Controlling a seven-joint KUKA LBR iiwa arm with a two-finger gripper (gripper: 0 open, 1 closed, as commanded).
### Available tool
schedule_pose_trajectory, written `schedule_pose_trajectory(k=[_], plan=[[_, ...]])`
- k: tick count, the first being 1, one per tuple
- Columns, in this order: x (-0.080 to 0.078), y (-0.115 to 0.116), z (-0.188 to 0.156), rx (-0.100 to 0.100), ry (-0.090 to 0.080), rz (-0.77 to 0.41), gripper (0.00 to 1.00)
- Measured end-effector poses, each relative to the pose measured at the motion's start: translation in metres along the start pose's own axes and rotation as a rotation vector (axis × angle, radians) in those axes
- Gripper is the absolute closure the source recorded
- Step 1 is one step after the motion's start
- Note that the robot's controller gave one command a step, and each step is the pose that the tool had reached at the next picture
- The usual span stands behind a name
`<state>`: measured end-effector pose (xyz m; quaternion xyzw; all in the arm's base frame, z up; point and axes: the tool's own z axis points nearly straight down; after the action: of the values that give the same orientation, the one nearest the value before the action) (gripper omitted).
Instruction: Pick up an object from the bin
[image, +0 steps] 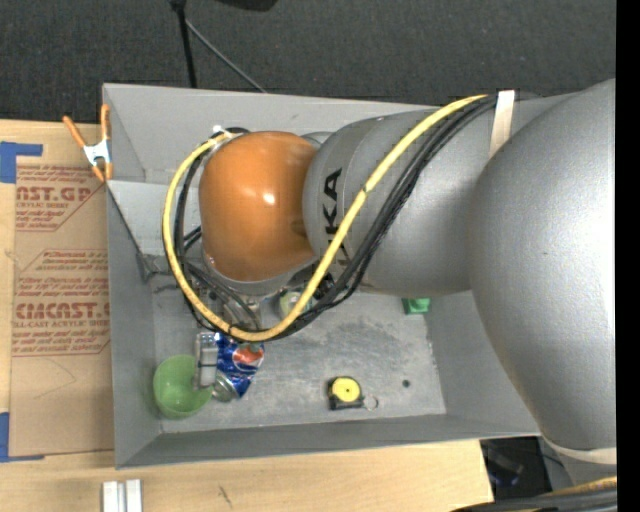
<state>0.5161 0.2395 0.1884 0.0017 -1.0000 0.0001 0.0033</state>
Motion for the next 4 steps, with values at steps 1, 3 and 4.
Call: schedule_pose_trajectory(k=[1, 3, 4], plan=[[-0.002, -0.001, -0.004, -0.002, -0.007, 0.003, 1.00], [0.001, -0.018, 0.049, 0.001, -0.006, -0.495, 1.00], [0.001, -0.017, 0.047, -0.001, -0.007, -0.494, 0.00]])
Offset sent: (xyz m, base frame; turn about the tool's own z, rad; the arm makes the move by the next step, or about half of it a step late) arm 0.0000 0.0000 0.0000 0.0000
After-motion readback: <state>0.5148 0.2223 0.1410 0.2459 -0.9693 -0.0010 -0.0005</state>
